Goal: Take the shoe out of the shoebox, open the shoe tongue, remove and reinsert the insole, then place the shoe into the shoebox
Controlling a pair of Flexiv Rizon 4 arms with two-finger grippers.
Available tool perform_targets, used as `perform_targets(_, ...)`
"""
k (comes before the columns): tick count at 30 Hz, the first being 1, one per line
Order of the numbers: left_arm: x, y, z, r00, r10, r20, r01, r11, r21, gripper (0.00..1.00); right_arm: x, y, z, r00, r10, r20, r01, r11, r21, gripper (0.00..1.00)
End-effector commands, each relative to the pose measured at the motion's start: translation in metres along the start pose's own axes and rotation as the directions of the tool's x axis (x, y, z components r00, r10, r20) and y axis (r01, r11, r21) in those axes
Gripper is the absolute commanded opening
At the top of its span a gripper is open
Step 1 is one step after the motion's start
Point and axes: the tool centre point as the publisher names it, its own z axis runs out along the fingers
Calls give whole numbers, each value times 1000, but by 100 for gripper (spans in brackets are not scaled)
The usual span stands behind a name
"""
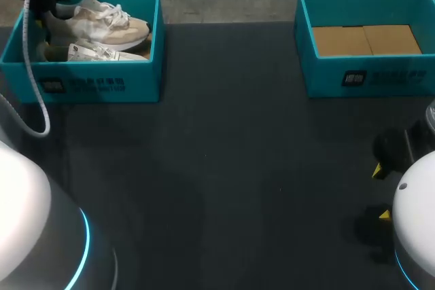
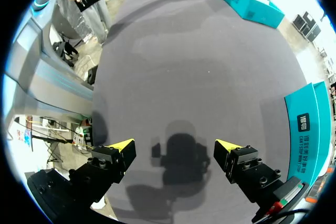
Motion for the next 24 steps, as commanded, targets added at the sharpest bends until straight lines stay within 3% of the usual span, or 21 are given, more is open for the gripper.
perform_targets(1, -4, 1, 6, 1000, -9, -9, 9, 1000, 1, 0, 2, 0, 1, 1000, 0, 3, 0, 1000, 1, 100)
perform_targets(24, -15, 8, 25, 999, -37, 16, 36, 999, 28, 0, 2, 0, 1, 1000, 0, 3, 0, 1000, 1, 100)
